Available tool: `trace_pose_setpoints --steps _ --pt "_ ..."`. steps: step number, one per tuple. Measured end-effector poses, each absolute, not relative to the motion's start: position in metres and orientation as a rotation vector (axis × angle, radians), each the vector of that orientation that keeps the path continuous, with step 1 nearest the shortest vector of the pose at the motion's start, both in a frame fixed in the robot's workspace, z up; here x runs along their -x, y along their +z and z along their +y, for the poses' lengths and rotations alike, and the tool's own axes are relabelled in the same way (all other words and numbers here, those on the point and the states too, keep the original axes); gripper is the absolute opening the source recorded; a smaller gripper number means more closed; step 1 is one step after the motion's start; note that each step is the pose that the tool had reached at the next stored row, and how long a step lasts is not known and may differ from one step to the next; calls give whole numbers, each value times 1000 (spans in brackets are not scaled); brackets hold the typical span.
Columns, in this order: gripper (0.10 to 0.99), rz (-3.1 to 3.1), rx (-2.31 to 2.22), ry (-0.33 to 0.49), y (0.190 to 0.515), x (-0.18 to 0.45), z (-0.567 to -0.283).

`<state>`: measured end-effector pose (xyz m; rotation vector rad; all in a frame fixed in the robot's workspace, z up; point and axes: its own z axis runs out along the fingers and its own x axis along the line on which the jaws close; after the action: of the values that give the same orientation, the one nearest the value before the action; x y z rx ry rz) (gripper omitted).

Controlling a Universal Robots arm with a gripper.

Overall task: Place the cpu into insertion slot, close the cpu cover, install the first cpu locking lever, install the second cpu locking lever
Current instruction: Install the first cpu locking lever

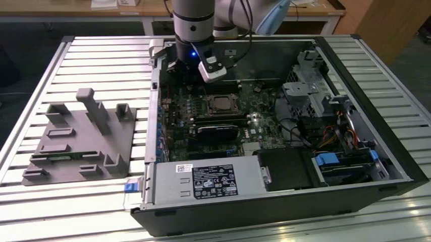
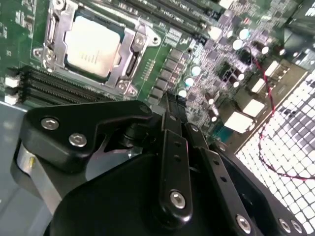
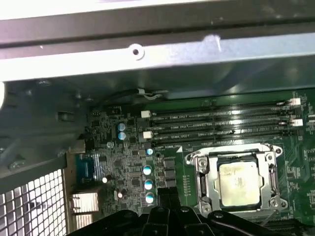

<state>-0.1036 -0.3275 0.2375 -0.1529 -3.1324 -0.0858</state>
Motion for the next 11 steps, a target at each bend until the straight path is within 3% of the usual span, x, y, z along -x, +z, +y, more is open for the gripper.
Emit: trace_pose_setpoints --steps 11 --pt "106 -3133 151 -373 238 110 -327"
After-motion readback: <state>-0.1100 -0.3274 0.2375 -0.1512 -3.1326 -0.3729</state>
